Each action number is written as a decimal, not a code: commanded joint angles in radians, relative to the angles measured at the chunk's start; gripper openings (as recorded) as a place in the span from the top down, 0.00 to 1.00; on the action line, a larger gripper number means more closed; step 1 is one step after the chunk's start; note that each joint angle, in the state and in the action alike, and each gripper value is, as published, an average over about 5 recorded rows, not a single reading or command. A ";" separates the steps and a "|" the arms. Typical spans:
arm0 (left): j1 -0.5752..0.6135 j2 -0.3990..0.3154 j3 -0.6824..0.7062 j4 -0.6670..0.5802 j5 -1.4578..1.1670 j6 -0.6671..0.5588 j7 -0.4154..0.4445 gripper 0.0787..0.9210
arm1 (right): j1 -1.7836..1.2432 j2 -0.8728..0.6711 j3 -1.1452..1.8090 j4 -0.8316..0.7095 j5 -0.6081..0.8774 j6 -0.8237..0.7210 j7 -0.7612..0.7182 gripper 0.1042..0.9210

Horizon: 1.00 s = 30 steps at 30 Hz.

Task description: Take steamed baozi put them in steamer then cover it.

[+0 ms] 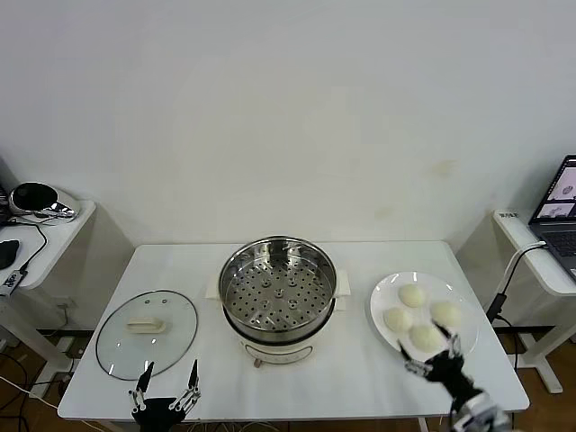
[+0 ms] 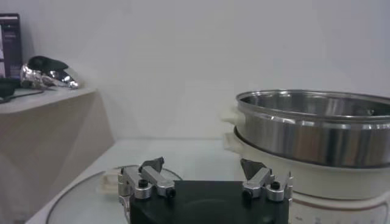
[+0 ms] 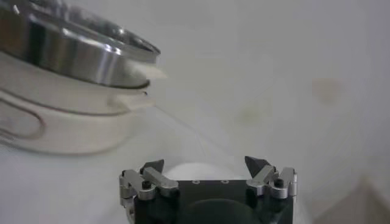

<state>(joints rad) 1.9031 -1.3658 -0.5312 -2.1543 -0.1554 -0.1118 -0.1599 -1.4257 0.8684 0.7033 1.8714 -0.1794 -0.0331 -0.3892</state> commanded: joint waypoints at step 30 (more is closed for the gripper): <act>0.004 -0.014 -0.043 0.016 0.050 -0.030 -0.010 0.12 | 1.345 -0.240 -1.236 -0.700 -0.150 0.052 -0.752 0.12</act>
<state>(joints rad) 1.9068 -1.3775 -0.5724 -2.1400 -0.1066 -0.1393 -0.1690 -0.2758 0.6202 -0.3216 1.2726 -0.3312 0.0029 -1.0600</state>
